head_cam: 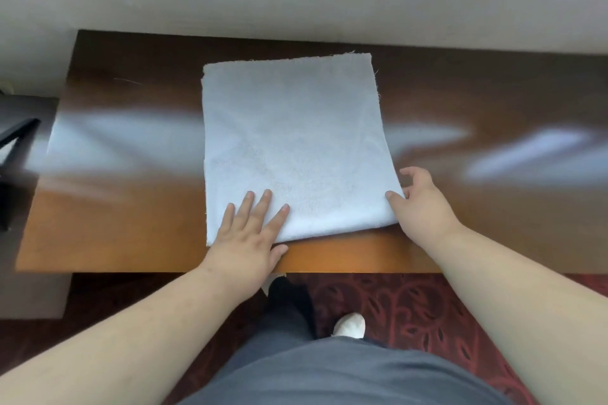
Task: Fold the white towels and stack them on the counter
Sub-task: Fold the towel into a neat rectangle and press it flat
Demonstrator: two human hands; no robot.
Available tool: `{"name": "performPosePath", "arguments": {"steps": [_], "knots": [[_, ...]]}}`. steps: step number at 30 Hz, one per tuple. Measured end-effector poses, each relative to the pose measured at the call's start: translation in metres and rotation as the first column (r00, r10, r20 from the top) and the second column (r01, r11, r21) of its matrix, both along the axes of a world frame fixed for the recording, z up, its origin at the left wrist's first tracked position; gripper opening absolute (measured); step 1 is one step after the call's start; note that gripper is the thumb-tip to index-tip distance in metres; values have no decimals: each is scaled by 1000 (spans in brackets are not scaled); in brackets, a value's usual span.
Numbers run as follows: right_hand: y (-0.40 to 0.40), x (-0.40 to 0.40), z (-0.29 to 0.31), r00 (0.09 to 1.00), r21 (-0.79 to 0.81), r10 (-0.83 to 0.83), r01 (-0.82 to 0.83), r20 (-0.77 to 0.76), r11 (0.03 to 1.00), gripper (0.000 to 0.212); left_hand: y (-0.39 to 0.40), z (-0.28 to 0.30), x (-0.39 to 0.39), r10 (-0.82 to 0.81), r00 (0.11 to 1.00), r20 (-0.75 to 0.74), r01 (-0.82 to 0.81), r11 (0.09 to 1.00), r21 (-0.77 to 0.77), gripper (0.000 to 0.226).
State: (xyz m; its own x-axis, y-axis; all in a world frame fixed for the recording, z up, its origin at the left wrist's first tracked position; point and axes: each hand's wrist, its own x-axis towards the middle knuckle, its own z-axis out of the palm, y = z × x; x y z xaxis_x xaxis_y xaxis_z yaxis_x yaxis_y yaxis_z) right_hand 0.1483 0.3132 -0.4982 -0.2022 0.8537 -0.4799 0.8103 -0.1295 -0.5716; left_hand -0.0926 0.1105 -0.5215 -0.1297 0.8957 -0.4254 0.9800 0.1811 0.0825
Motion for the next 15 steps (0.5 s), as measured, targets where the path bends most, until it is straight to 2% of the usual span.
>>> {"name": "performPosePath", "arguments": {"steps": [3,5,7,9,11,13,15], "knots": [[-1,3,4,998,26,41,-42,37,999,50,-3,-1,2,56,997,-46,-56,998,-6,66],[-8,0,8,988,187,96,-118,120,975,57,-1,0,11,78,995,-54,-77,997,10,69],[-26,-12,11,948,361,257,-310,187,880,60,4,2,28,39,998,-50,-35,997,73,71],[-52,-30,11,810,398,530,-586,252,706,60,12,2,50,-29,1000,-5,29,993,114,72],[-78,-39,-1,632,304,707,-774,316,556,61,16,-3,70,-37,999,37,33,995,94,74],[-87,-32,-18,552,191,740,-832,385,521,67,14,-11,77,5,1000,20,-6,998,64,75],[-83,-15,-29,494,169,725,-863,480,476,78,4,-15,70,66,997,-36,-63,996,66,78]]}}
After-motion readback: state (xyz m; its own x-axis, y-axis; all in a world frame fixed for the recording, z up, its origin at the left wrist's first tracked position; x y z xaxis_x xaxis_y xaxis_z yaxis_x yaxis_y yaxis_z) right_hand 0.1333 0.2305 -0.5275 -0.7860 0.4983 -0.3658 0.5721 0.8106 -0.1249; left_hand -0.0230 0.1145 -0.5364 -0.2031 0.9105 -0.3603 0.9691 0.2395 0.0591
